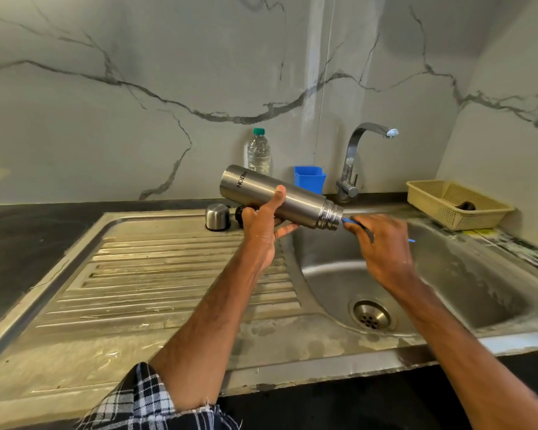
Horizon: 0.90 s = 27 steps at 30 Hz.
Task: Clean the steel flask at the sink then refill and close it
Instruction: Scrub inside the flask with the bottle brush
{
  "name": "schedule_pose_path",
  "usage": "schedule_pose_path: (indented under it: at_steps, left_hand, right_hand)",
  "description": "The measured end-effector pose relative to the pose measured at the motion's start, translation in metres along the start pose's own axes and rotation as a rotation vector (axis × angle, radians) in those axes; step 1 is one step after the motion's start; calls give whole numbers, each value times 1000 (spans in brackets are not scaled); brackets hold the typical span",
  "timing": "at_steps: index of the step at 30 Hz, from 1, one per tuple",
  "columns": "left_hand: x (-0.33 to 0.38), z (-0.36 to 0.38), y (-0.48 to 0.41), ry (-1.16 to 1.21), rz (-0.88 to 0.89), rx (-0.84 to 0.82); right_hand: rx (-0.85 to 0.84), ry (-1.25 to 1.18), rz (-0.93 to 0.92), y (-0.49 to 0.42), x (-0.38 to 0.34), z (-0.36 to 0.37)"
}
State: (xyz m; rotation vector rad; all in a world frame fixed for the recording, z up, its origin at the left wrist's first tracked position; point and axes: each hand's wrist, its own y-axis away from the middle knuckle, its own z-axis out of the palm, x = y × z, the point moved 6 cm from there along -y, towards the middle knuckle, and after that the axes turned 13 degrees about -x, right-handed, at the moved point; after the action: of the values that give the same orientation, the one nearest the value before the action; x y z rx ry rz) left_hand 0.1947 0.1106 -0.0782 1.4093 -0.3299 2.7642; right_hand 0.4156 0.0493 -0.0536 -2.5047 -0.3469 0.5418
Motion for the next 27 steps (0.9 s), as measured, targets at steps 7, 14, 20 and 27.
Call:
schedule_pose_path:
  at_steps: [7,14,20,27]
  left_hand:
    - [5,-6,2,33,14,33]
    - [11,-6,-1,75,36,57]
    - [5,0,1,71,10,14]
    - [1,4,2,69,-12,6]
  right_hand:
    - [87,78,43,3,-5,-4]
    - [121,58,124,3,21,-16]
    - [111,51,39,-2,9,-15]
    - [198,67,10,3,-9,-11]
